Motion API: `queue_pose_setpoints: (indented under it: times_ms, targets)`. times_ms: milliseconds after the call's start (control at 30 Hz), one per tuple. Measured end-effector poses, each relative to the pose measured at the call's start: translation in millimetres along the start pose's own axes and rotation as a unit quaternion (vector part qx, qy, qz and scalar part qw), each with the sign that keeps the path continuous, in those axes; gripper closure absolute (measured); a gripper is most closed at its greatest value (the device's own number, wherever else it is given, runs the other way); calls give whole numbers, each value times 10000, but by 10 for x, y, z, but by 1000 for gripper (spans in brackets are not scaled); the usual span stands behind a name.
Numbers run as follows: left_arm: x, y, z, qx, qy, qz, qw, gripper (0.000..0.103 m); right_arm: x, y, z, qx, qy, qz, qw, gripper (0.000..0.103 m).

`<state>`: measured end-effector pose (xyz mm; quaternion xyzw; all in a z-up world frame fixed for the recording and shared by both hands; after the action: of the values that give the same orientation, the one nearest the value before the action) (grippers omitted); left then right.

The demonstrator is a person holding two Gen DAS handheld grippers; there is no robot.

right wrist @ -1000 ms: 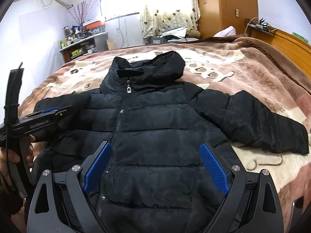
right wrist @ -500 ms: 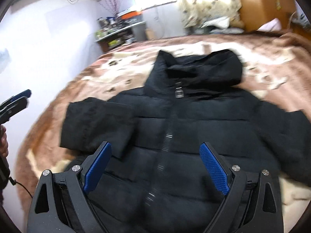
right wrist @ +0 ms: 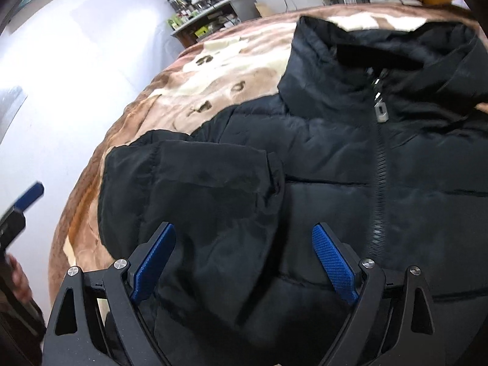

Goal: Fold large clothes

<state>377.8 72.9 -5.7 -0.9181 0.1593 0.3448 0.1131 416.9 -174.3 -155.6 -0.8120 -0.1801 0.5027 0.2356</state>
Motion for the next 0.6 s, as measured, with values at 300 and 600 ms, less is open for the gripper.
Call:
queue_pose_setpoints:
  times_ms: [300, 600]
  targets:
    - [374, -79, 39, -380, -269, 49, 9989, 16, 53, -13, -89, 169, -2, -174, 9997, 89]
    - [233, -26, -96, -316, -146, -134, 9993, 16, -610, -134, -119, -212, 715, -149, 9971, 99]
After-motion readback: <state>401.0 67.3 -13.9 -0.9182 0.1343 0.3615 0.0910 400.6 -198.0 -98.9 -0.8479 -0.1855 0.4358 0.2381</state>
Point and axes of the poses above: each gripper's, at about its wrist camera, not at the fingertips, and x roughly the way its jaws point, y to its right, z to its underside, the point moved 2 cm from there along x, roughly the way its jaws point, and after that the axes turned 12 degrees about x, right-handed, at the moved point
